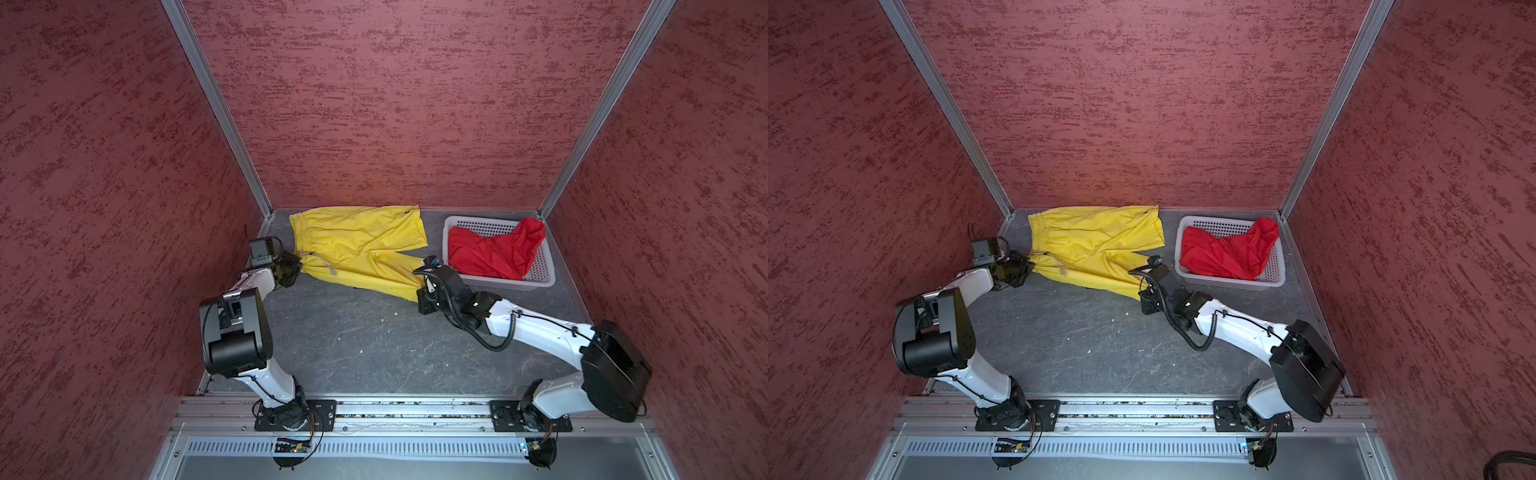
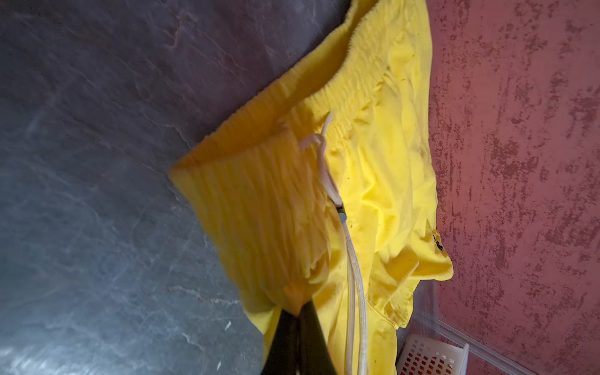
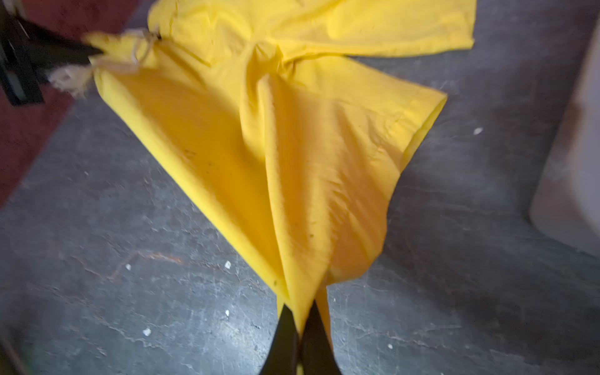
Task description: Fold and stack the shorts
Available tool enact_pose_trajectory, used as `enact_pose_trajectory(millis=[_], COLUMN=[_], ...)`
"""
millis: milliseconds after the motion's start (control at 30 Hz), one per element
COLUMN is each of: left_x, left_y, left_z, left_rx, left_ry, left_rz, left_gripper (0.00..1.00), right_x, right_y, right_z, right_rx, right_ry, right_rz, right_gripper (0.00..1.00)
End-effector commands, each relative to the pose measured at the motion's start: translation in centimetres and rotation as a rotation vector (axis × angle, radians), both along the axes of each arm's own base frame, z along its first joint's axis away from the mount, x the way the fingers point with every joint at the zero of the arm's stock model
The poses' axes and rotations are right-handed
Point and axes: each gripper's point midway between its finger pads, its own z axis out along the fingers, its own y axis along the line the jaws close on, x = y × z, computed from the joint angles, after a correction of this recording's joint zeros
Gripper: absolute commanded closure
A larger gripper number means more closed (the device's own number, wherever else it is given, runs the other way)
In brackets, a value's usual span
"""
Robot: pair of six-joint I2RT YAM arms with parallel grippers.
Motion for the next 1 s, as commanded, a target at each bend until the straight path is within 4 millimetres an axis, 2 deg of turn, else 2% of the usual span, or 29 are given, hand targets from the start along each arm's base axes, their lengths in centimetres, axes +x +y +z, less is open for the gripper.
enact_pose_trajectory(millis=[0, 100, 233, 333, 400, 500, 633, 733, 800, 867, 967], left_x=[-1.5, -2.7, -4.6, -5.8, -6.1, -5.6, -5.2, -5.6, -6.0, -6.4, -7.1], left_y=[0.3, -0.3, -1.3, -1.9, -2.3, -3.1, -4.1, -4.1, -4.0, -4.0, -4.1], left_z=[3.3, 6.9, 11.1, 12.5, 12.7, 11.3, 7.4, 4.3, 2.7, 1.2, -0.3], left_rx=[0.074, 0.114, 0.171, 0.207, 0.227, 0.23, 0.202, 0.186, 0.179, 0.171, 0.163], left_ry=[-0.02, -0.075, -0.126, -0.122, -0.115, -0.079, 0.01, 0.082, 0.124, 0.161, 0.228], left_rz=[-0.005, -0.01, -0.029, -0.04, -0.053, -0.082, -0.121, -0.124, -0.12, -0.122, -0.14], left_gripper=[1.0, 1.0, 1.0, 1.0, 1.0, 1.0, 1.0, 1.0, 1.0, 0.94, 0.89], right_x=[-0.5, -0.9, -2.4, -2.9, -2.7, -2.1, -1.4, -0.7, -0.2, 0.5, 1.4], right_y=[-2.1, -3.8, -4.6, -5.6, -6.1, -5.9, -4.8, -4.3, -4.1, -4.0, -4.2], right_z=[1.0, 2.6, 4.8, 4.8, 3.8, 1.8, -1.4, -3.6, -4.7, -5.8, -6.2], right_rx=[0.062, 0.079, 0.098, 0.078, 0.051, 0.031, 0.011, -0.021, -0.042, -0.061, -0.091], right_ry=[0.033, 0.019, 0.013, 0.008, 0.018, 0.07, 0.159, 0.214, 0.234, 0.253, 0.259], right_rz=[-0.042, -0.062, -0.033, -0.053, -0.077, -0.09, -0.087, -0.096, -0.109, -0.119, -0.137], right_gripper=[1.0, 1.0, 1.0, 1.0, 1.0, 1.0, 1.0, 0.98, 0.98, 0.98, 0.97])
